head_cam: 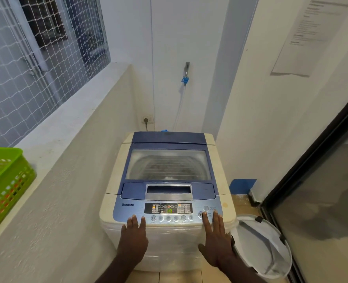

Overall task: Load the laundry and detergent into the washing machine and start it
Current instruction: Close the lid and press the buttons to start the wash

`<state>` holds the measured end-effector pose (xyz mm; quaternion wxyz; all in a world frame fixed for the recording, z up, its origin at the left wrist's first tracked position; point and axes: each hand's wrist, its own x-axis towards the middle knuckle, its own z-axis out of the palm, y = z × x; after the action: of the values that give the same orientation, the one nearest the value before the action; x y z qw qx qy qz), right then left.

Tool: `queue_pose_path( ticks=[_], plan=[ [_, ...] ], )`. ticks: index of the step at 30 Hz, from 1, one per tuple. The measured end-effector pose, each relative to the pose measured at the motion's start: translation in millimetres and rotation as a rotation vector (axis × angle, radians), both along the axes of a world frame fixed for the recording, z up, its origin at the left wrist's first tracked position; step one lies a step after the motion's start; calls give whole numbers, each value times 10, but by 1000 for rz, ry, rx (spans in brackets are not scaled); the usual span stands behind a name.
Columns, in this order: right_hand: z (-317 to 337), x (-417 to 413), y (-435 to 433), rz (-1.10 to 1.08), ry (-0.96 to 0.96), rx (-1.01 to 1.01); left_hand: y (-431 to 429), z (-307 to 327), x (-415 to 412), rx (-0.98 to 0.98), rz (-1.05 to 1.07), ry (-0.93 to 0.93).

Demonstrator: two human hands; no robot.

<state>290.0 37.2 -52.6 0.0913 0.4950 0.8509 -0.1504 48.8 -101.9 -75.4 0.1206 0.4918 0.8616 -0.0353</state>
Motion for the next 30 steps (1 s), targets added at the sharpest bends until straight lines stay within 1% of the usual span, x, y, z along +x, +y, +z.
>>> queue_pose_path(
  ticks=[6,15,30],
  plan=[
    [-43,18,-23,8,-29,34,-21,-52,-14,-6,2,-8],
    [-54,-16,-26,-11,-42,21,-27,-42,-8,-11,0,-3],
    [-50,9,-20,-21,-19,30,-5,-116,-64,-6,7,-7]
  ],
)
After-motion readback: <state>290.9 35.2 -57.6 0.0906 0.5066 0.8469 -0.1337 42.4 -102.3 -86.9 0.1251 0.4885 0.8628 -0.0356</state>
